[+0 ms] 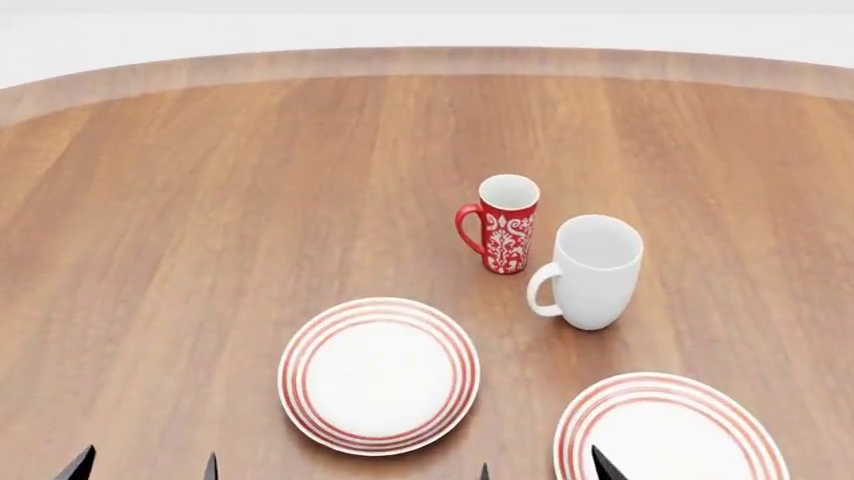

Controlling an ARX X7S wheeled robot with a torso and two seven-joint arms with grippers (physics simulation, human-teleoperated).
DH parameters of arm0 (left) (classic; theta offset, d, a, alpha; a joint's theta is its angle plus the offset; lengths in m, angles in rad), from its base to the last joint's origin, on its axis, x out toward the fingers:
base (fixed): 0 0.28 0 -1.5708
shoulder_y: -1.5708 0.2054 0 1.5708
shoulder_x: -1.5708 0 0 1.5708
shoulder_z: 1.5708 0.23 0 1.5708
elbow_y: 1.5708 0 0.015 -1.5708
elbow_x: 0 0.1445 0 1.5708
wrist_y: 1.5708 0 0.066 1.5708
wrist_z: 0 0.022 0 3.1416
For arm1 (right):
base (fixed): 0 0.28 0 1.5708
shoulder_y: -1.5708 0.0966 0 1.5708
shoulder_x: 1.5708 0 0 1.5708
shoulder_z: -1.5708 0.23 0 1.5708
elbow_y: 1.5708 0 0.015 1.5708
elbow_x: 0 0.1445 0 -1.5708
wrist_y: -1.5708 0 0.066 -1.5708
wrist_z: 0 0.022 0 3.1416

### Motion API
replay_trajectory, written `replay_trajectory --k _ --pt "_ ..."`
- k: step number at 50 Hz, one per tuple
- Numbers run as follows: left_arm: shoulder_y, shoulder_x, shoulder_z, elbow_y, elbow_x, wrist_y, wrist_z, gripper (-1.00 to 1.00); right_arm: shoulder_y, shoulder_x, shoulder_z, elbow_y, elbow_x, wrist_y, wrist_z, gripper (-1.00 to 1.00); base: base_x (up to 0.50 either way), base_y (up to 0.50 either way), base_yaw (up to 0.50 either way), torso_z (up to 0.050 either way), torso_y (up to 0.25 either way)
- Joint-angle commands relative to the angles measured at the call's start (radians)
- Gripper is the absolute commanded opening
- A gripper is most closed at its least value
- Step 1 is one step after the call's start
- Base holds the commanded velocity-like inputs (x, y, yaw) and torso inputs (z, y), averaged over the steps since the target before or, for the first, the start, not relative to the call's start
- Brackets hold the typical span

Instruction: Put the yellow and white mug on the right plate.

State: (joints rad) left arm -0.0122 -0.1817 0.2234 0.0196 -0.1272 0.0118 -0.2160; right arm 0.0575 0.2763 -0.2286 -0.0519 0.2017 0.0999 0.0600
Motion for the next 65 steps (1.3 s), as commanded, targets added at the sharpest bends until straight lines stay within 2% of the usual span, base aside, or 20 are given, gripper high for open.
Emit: replay_trajectory --k 1,12,38,65 --pt "-0.004 0.015 -0.012 -0.018 0.023 0.006 0.015 1.0 -0.012 0.108 0.042 -0.091 0.124 0.067 -0.186 1.0 0.0 0.0 0.0 0.0 0.0" --pt "-0.009 0.009 -0.008 -0.02 0.015 0.003 0.009 1.0 -0.047 0.165 -0.024 -0.108 0.132 0.082 -0.287 1.0 0.0 0.0 0.0 0.0 0.0" --pt "-0.011 -0.002 0.008 -0.024 0.009 0.009 -0.006 1.0 -0.146 0.24 -0.144 -0.137 0.06 0.004 -0.4 1.0 0.0 0.0 0.0 0.0 0.0" --pt "-0.015 -0.012 0.022 -0.03 0.002 0.017 -0.02 1.0 -0.091 0.193 -0.205 0.014 0.012 -0.017 -0.42 1.0 0.0 0.0 0.0 0.0 0.0"
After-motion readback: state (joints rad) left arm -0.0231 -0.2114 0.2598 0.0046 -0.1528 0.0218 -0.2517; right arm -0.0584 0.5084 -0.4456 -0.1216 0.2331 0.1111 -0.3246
